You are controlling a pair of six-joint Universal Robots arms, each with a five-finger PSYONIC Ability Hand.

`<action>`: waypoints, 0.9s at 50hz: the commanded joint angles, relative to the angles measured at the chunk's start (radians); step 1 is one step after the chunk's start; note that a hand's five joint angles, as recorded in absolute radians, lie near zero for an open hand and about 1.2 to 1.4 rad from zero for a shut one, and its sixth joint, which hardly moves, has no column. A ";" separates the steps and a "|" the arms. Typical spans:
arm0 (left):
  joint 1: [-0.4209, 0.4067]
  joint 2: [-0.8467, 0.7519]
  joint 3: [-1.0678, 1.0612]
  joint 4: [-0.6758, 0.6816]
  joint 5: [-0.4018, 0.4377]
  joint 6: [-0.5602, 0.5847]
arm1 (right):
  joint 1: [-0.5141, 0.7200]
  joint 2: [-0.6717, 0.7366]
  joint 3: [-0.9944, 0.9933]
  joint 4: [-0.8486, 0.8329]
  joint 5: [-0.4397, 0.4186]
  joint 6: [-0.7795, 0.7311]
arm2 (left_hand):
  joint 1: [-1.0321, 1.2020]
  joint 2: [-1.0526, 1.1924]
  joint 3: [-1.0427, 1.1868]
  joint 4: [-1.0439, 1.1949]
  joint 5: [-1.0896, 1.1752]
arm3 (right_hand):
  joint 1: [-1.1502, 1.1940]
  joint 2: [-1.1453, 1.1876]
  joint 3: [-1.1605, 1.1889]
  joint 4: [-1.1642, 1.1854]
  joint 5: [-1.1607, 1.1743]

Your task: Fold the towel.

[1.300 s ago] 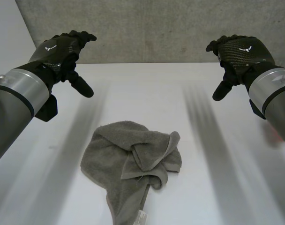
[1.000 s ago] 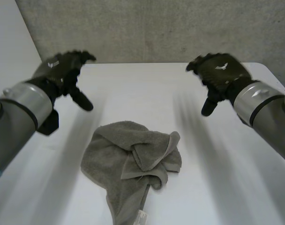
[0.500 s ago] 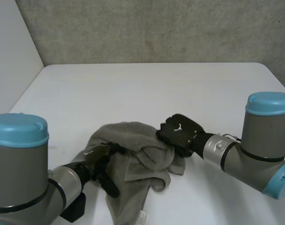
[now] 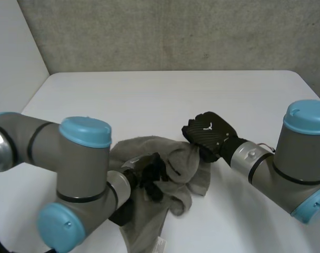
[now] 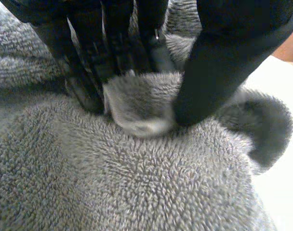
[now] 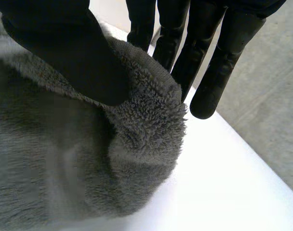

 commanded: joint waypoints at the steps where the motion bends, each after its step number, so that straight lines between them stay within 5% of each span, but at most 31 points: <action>1: -0.021 -0.028 0.080 0.002 -0.098 0.049 | 0.007 0.024 -0.102 0.000 0.121 0.000 | 0.478 0.487 0.490 0.506 0.508 | 0.453 0.223 0.222 0.206 0.255; 8: 0.002 0.066 0.255 0.018 -0.121 0.274 | 0.027 0.093 -0.332 -0.015 0.320 0.006 | 0.478 0.487 0.490 0.506 0.508 | 0.453 0.223 0.222 0.206 0.255; 11: 0.085 0.116 0.478 0.096 -0.117 0.510 | 0.048 0.091 -0.494 -0.175 0.431 0.056 | 0.478 0.487 0.490 0.506 0.508 | 0.453 0.223 0.222 0.206 0.255; 18: 0.155 0.145 0.623 0.318 -0.087 0.877 | 0.055 0.004 -0.503 -0.336 0.471 0.161 | 0.478 0.487 0.490 0.506 0.508 | 0.453 0.223 0.222 0.206 0.255; 27: 0.243 0.176 0.388 0.351 0.055 0.917 | 0.064 -0.039 -0.386 -0.219 0.457 0.148 | 0.478 0.487 0.490 0.506 0.508 | 0.453 0.223 0.222 0.206 0.255; 40: 0.287 0.170 -0.122 0.375 0.158 0.960 | 0.071 0.104 -0.249 0.330 0.383 0.012 | 0.478 0.487 0.490 0.506 0.508 | 0.453 0.223 0.222 0.206 0.255; 41: 0.290 0.170 -0.172 0.380 0.161 0.984 | 0.068 0.111 -0.228 0.350 0.385 0.012 | 0.411 0.421 0.423 0.440 0.442 | 0.453 0.223 0.222 0.206 0.255; 42: 0.292 0.173 -0.215 0.378 0.163 1.010 | 0.068 0.111 -0.207 0.347 0.383 0.012 | 0.103 0.112 0.114 0.131 0.133 | 0.453 0.223 0.222 0.206 0.255; 43: 0.292 0.173 -0.216 0.378 0.163 1.011 | 0.068 0.111 -0.206 0.347 0.383 0.012 | 0.100 0.109 0.111 0.128 0.130 | 0.453 0.223 0.222 0.206 0.255; 45: 0.292 0.184 -0.279 0.363 0.161 1.072 | 0.064 0.104 -0.168 0.326 0.383 0.018 | -0.398 -0.389 -0.386 -0.370 -0.367 | 0.453 0.223 0.222 0.206 0.255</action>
